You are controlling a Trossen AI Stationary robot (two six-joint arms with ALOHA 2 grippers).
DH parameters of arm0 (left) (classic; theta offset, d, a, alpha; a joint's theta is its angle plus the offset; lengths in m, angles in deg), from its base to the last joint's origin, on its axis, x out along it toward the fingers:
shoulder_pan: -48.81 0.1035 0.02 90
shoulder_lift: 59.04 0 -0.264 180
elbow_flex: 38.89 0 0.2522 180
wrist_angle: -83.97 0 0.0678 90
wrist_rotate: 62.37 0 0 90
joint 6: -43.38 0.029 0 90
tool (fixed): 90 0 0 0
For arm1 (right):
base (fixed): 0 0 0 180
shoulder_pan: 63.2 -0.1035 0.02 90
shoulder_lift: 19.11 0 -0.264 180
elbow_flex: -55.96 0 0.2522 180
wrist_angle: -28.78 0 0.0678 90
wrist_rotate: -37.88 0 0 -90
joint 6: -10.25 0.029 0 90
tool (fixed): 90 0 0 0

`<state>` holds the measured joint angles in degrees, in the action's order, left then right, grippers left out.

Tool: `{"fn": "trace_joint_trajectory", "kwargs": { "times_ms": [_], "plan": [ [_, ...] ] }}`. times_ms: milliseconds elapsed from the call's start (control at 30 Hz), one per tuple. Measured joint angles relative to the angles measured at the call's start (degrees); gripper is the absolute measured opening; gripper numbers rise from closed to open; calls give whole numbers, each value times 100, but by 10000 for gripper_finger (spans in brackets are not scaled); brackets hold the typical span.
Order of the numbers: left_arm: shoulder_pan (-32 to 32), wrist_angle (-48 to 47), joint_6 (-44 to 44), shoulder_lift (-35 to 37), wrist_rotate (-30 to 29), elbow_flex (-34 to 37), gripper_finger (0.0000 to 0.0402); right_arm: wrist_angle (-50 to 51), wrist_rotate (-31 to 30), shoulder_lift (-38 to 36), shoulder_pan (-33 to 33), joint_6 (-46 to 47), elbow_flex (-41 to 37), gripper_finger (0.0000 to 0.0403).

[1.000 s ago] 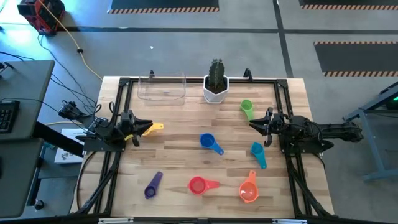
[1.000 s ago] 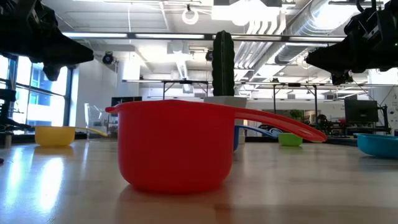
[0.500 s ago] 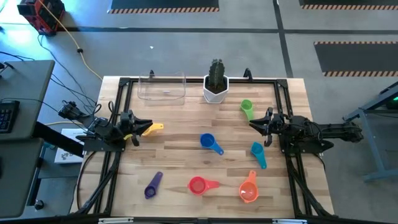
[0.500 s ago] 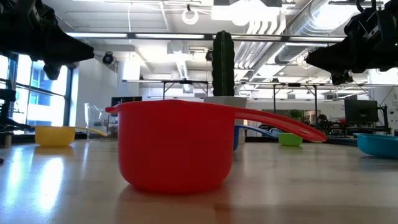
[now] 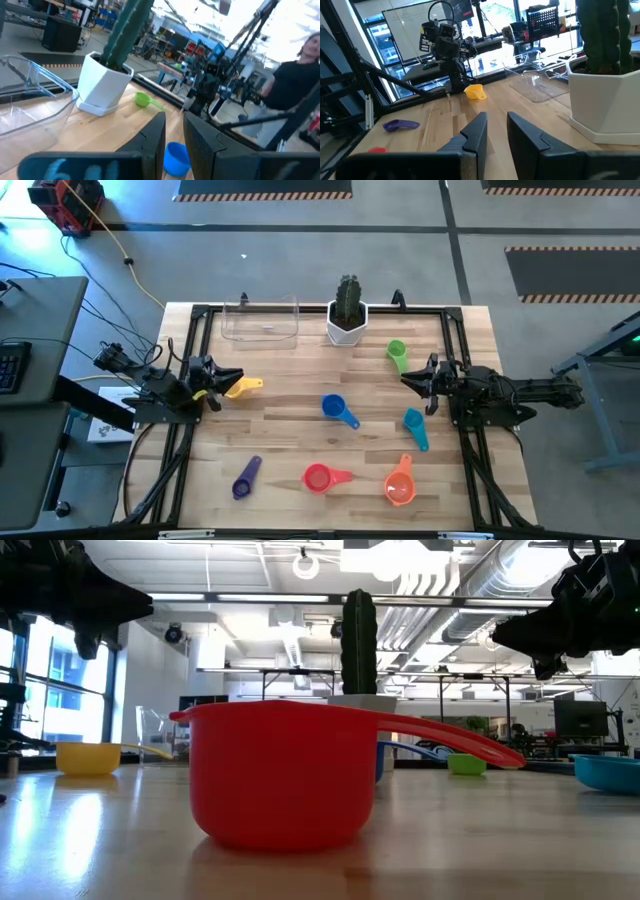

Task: Nest measuring cups in basket
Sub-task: Stack the red measuring cup on top of the orange measuring cup

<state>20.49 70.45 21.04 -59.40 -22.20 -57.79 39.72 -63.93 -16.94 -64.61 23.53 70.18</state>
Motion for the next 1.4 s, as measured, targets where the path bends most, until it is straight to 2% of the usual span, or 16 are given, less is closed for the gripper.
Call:
{"fn": "trace_joint_trajectory", "kwargs": {
  "times_ms": [200, 333, 567, 733, 933, 1133, 1300, 1400],
  "plan": [
    [1, 455, -1, 2, -178, 0, 58, -1, 0, 0, 0, -120, 1, 67],
    [1, 779, 13, 2, -179, 0, 58, 2, 0, 0, 0, 195, 1, 67],
    [23, 1255, 706, 0, -222, 0, 58, -159, 0, 0, 0, 491, -1, 67],
    [137, 1313, 1092, 0, -668, 0, 63, -420, 0, -2, 0, 714, 1, 67],
    [291, 1300, 1027, 0, -923, 0, 89, -615, 0, -2, 0, 610, 1, 67],
    [320, 1339, 313, 0, -788, -50, 112, -849, -2, -1, 0, 583, 159, 67],
    [320, 1427, 382, 0, -697, -224, 113, -1302, -22, -2, 0, 618, 268, 67],
    [320, 1523, 593, -56, -609, -350, 113, -1623, -262, -2, 0, 751, 308, 67]
  ]
}}
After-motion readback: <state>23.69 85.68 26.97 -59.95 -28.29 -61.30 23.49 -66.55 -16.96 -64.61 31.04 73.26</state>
